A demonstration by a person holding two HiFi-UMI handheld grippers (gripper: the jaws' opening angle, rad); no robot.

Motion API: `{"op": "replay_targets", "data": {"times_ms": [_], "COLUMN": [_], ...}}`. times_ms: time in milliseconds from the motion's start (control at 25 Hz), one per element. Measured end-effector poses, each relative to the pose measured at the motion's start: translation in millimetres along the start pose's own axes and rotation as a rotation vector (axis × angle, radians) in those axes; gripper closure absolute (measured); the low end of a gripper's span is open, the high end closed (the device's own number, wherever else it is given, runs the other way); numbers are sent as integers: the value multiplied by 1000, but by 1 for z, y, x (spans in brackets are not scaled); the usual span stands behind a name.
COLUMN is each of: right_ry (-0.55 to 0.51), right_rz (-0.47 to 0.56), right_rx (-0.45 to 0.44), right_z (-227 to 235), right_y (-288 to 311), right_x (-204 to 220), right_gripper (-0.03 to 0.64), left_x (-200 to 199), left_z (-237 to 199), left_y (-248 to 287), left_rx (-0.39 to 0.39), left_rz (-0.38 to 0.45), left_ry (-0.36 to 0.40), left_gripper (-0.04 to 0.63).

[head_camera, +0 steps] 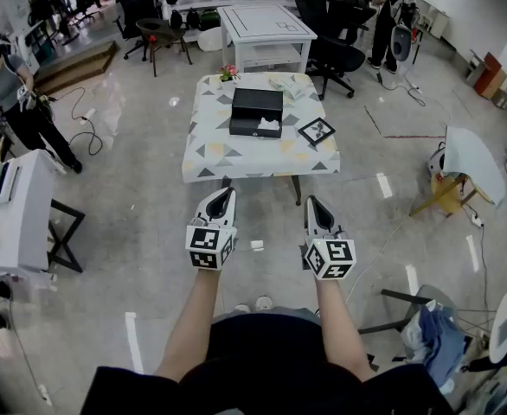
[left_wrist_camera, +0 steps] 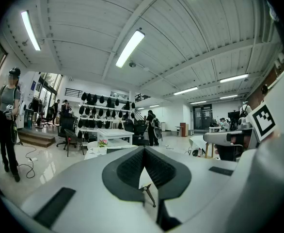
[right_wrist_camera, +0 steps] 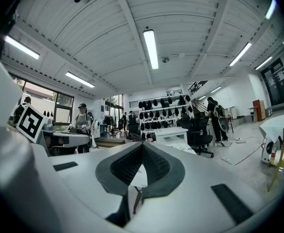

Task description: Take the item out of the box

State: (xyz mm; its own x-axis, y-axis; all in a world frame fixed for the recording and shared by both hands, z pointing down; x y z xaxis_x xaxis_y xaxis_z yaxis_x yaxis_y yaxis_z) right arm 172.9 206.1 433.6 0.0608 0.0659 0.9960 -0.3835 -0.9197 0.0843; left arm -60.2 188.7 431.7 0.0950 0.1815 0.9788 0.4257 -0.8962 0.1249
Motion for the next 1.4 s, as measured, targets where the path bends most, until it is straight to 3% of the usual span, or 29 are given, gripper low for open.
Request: {"op": "replay_targets", "data": {"times_ms": [840,1400], "right_ry": [24,47], "right_rz": [-2,2], "right_rx": [-20,-90], "right_z": [2,-14], "right_y": [9,17], "right_x": [5,6], "right_gripper": [615,607], "left_x": [10,15], "left_z": [0,-6], "left_y": [12,11], "left_rx": [8,4], "left_rz": [-25,-44], "left_ry": [-10,-20], "left_gripper": [575,575]}}
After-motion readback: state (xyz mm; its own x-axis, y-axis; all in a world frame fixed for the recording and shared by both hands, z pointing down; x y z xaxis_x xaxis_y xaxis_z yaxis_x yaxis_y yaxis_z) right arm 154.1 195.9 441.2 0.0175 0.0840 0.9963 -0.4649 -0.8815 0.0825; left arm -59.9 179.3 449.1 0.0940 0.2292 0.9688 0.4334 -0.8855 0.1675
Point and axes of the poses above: the fingertips, and each gripper's own axes: y forward along the fingers, z to its right, x out of its underside, the point moved 5 cm from there along -y, backward along the fingers, and after that the axes turned 8 degrees about -y, right-handed, at the moved point
